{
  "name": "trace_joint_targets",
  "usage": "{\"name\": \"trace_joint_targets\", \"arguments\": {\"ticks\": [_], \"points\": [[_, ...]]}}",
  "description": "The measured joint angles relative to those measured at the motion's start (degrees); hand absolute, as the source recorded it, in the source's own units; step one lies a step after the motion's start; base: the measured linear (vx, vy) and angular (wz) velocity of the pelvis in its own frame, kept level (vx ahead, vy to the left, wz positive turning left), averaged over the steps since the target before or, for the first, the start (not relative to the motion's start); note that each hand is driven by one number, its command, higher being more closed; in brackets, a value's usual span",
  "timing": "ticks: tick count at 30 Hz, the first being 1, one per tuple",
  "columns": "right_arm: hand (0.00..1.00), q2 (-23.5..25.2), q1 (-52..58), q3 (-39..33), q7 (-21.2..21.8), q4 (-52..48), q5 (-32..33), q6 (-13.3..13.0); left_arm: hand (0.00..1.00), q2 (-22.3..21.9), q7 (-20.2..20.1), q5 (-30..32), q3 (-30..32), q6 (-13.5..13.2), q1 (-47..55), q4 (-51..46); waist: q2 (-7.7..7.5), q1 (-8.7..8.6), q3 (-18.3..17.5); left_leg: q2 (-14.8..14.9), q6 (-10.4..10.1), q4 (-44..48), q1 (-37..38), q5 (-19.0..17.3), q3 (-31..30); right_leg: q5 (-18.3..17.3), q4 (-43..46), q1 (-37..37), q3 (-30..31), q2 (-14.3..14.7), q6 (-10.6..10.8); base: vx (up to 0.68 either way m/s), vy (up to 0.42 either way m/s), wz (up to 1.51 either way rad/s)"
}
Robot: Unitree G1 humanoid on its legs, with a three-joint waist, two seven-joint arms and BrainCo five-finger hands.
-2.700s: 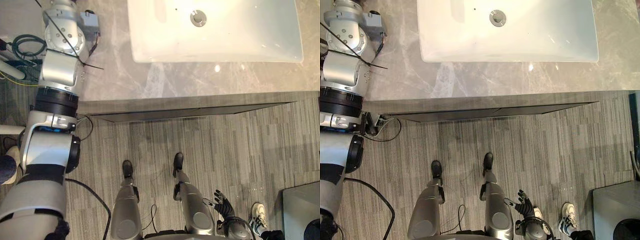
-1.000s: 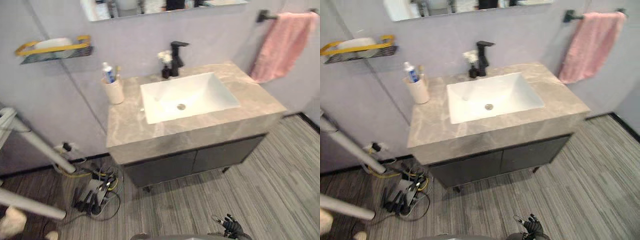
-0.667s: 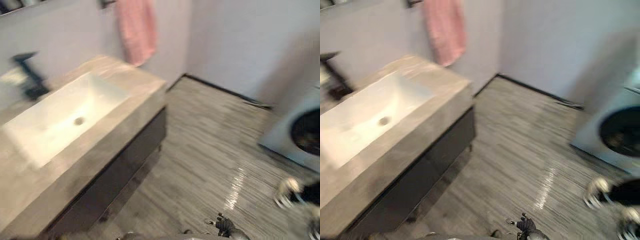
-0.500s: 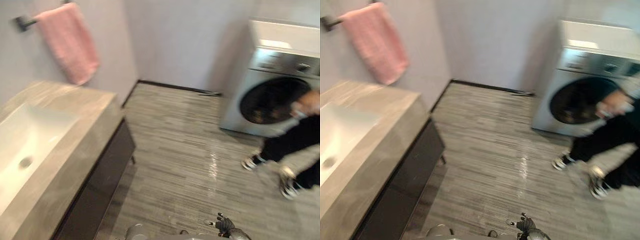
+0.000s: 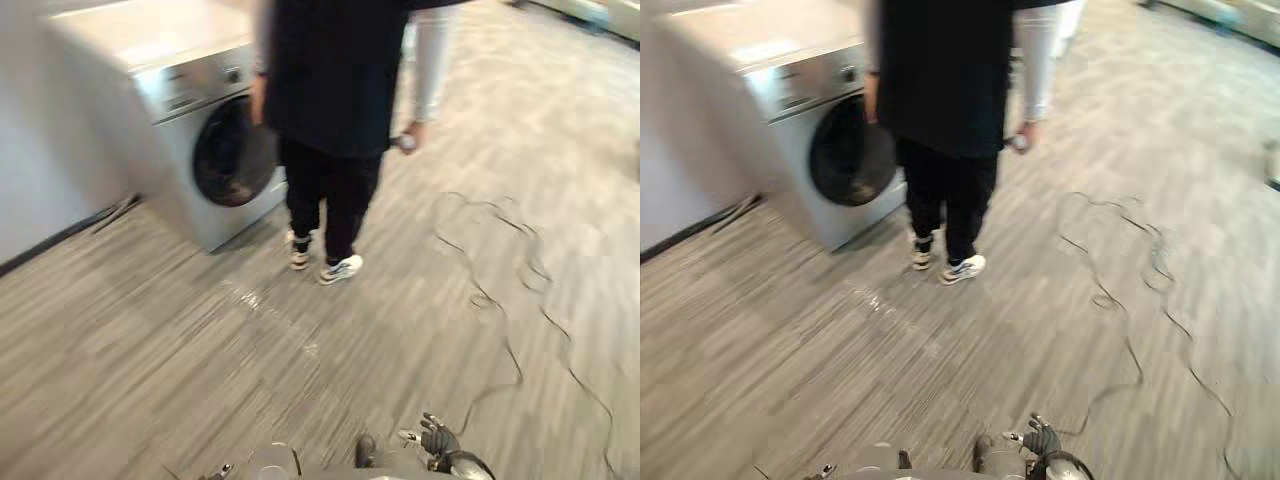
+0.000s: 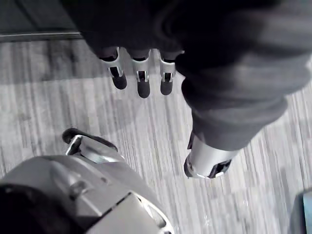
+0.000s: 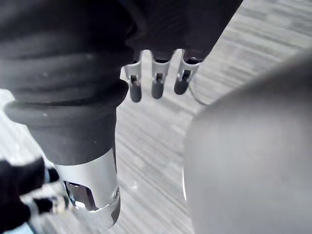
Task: Organize washtable
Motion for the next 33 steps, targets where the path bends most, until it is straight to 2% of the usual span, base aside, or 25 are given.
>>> {"name": "trace_joint_targets", "arguments": {"ticks": [2, 3, 4, 5, 7, 9, 10, 11, 12, 13, 14, 15, 16, 17, 18, 20, 23, 24, 25, 32, 33], "points": [[0.00, -0.2, -0.1, -0.3, 0.0, 0.7, 0.4, -0.2, 0.00, 0.5, -0.6, 0.7, -0.7, 0.1, 0.1, 0.5, -0.02, -0.16, 0.0, -0.1, 0.1, -2.1, 2.7, 0.0, 4.4, -0.6, 1.1, 3.7, -5.8, -1.6, -0.7, -0.15, 0.072, -1.63], [0.00, -0.1, -0.1, -0.3, 0.0, 0.9, 0.6, -0.2, 0.00, 0.7, -1.0, 1.6, -1.3, 0.2, 0.1, 0.6, -0.04, -0.53, 0.0, 0.2, 0.2, -2.2, 2.9, 0.1, 6.7, -2.3, 0.3, 5.4, -8.1, -2.0, -0.7, -0.13, -0.025, -1.21], [0.00, -0.1, -0.1, -0.3, 0.0, 1.0, 0.8, -0.2, 0.00, 0.9, -1.0, 1.9, -1.7, 0.3, 0.1, 0.7, -0.05, -0.62, 0.0, 0.3, 0.2, -2.3, 2.8, 0.1, 7.7, -2.9, -0.8, 6.3, -9.5, -2.1, -0.3, -0.07, -0.063, -0.90], [0.00, -0.2, -0.4, -0.3, 0.0, 1.5, 1.0, -0.2, 0.00, 1.0, -1.0, 2.0, -1.9, 0.5, 0.1, 0.7, -0.21, -0.45, -0.2, 0.5, 0.0, -2.6, 3.0, 0.4, 9.5, -2.7, -4.0, 7.0, -10.6, -1.6, 1.1, -0.06, -0.065, -0.79], [0.00, -0.4, -0.8, -1.1, 0.0, 2.9, 1.4, -0.1, 0.00, 1.5, -1.1, 2.3, -2.4, 0.6, 1.1, 1.2, 0.61, -1.44, -1.5, -0.4, -0.9, -7.3, 3.6, 3.9, 9.7, 2.7, -12.6, 8.2, -8.9, 1.6, 1.1, -0.06, -0.113, -0.60], [0.00, -0.6, -0.9, -0.9, 0.1, 3.7, 1.2, -0.1, 0.00, 1.2, -1.0, 2.4, -2.3, 0.7, 1.9, 1.2, 0.56, -1.10, -2.0, -0.3, -1.5, -8.8, 4.3, 5.3, 10.4, 6.2, -18.7, 9.5, -6.5, 3.9, 0.4, -0.04, -0.091, -0.59], [0.00, -1.2, -1.2, -0.7, 0.1, 4.6, 1.2, -0.1, 0.00, 1.2, -1.0, 2.4, -2.2, 0.7, 2.4, 1.1, 0.52, -0.23, -2.0, -0.2, -1.7, -8.3, 4.2, 5.7, 9.4, 7.4, -20.6, 9.9, -4.9, 4.6, 0.1, -0.04, -0.094, -1.04], [0.00, -1.5, -1.7, 0.3, 0.1, 5.5, 1.1, 0.2, 0.00, 1.1, -0.9, 2.5, -1.7, 0.7, 3.1, 1.1, 0.42, 0.84, -1.9, -0.4, -2.3, -6.6, 3.6, 6.1, 4.6, 8.5, -21.8, 10.2, -2.3, 5.1, -0.4, -0.03, -0.093, -0.96], [0.00, -1.5, -1.9, 0.9, 0.0, 5.8, 1.2, 0.2, 0.00, 1.1, -0.9, 2.5, -1.7, 0.7, 3.6, 1.1, 0.28, 1.27, -1.7, -0.7, -2.6, -5.2, 2.7, 6.2, 1.2, 8.8, -22.0, 10.1, -1.1, 5.2, -0.6, -0.04, -0.054, -0.98], [0.00, -1.6, -2.0, 1.5, 0.0, 6.4, 1.1, 0.1, 0.00, 1.0, -0.7, 2.5, -1.7, 0.5, 4.2, 1.1, -0.31, 1.69, -1.5, -2.3, -3.0, -4.8, 1.8, 5.8, -7.3, 9.6, -22.8, 10.3, 0.4, 5.1, -0.7, -0.07, -0.001, -0.77], [0.00, -1.7, -2.1, 1.5, -0.1, 6.9, 1.4, 0.0, 0.00, 0.9, -0.2, 2.6, -1.7, 0.5, 4.5, 1.2, -0.10, 1.54, -1.6, -3.0, -4.2, -8.3, 2.4, 6.8, -12.8, 10.4, -23.7, 10.3, 1.4, 5.4, -0.5, -0.08, 0.025, -0.66], [0.00, -1.7, -2.1, 1.5, -0.1, 6.9, 1.3, -0.1, 0.00, 0.8, 0.2, 2.6, -1.7, 0.5, 4.5, 1.2, 0.01, 1.53, -1.7, -3.3, -4.7, -10.3, 3.1, 7.0, -14.2, 10.9, -24.3, 10.1, 2.0, 5.6, -0.4, -0.07, 0.089, -0.52], [0.00, -1.8, -2.2, 1.5, -0.1, 6.9, 1.4, -0.2, 0.00, 0.6, 0.5, 2.7, -1.7, 0.5, 4.3, 1.2, 0.01, 1.50, -2.3, -4.1, -4.5, -14.6, 4.2, 7.5, -13.9, 12.1, -26.0, 9.5, 3.0, 5.6, 0.1, -0.05, 0.093, -0.41], [0.00, -1.1, -2.0, 1.5, -0.1, 7.0, 1.4, -0.1, 0.00, 1.2, 0.8, 3.5, -1.8, 0.3, 4.2, 1.0, -1.38, 1.36, -2.8, -5.0, -4.3, -17.0, 3.9, 8.7, -12.8, 13.6, -27.5, 8.4, 3.8, 5.1, 0.3, -0.04, 0.121, -0.38], [0.00, -0.8, -2.0, 1.4, -0.1, 6.9, 1.5, -0.1, 0.00, 1.4, 0.9, 4.1, -1.9, 0.2, 4.2, 0.9, -1.83, 1.27, -2.8, -5.5, -4.2, -17.7, 4.1, 9.1, -12.7, 13.9, -27.8, 8.3, 4.2, 4.8, 0.5, -0.02, 0.079, -0.24], [0.00, -0.4, -1.8, 1.5, -0.3, 6.8, 1.5, -0.3, 0.00, 1.9, 2.0, 5.0, -3.7, 0.1, 4.3, 0.9, -2.07, 0.02, -3.1, -7.0, -3.5, -20.5, 5.9, 10.2, -12.1, 14.5, -28.5, 8.8, 4.8, 3.8, 1.3, 0.00, 0.139, -0.10], [0.00, -0.5, -1.3, 1.5, -0.3, 6.8, 1.3, -0.3, 0.00, 2.6, 1.8, 4.9, -7.7, -0.5, 3.9, 0.9, -1.70, -0.01, -4.0, -8.5, -2.8, -23.3, 7.9, 11.1, -12.0, 14.9, -28.9, 9.5, 5.0, 2.8, 2.0, 0.03, 0.135, -0.02], [0.00, -0.6, -1.3, 1.5, -0.3, 6.9, 1.1, -0.3, 0.00, 2.8, 1.8, 4.9, -8.8, -0.8, 3.9, 0.9, -1.17, 0.00, -4.1, -8.8, -2.7, -23.6, 8.1, 11.2, -12.0, 14.9, -28.9, 9.5, 5.0, 2.5, 2.1, 0.03, 0.111, 0.02], [0.00, -0.5, -1.3, 1.5, -0.3, 6.9, 1.1, -0.2, 0.00, 2.9, 1.8, 4.9, -9.3, -0.9, 3.7, 0.9, -1.75, -0.02, -4.6, -9.2, -2.7, -23.7, 8.2, 11.2, -12.0, 15.0, -28.9, 9.6, 5.0, 2.3, 2.2, 0.04, 0.144, 0.02], [0.00, -0.3, -1.6, 1.5, -0.2, 7.2, 0.9, 0.3, 0.00, 3.5, 1.4, 4.7, -9.7, -1.3, 3.4, 1.9, -1.45, -0.11, -4.4, -11.1, -2.7, -23.1, 8.8, 11.2, -13.6, 15.1, -28.8, 11.0, 4.7, 0.7, 2.5, 0.01, 0.079, 0.09], [0.00, -0.3, -1.8, 1.6, -0.1, 7.3, 0.9, 0.6, 0.00, 3.5, 1.4, 4.3, -9.6, -1.3, 3.3, 1.8, -1.88, -0.05, -4.3, -11.2, -2.8, -22.0, 8.1, 11.1, -13.8, 14.8, -28.3, 10.7, 4.6, 0.4, 2.7, -0.04, 0.028, 0.24]]}}
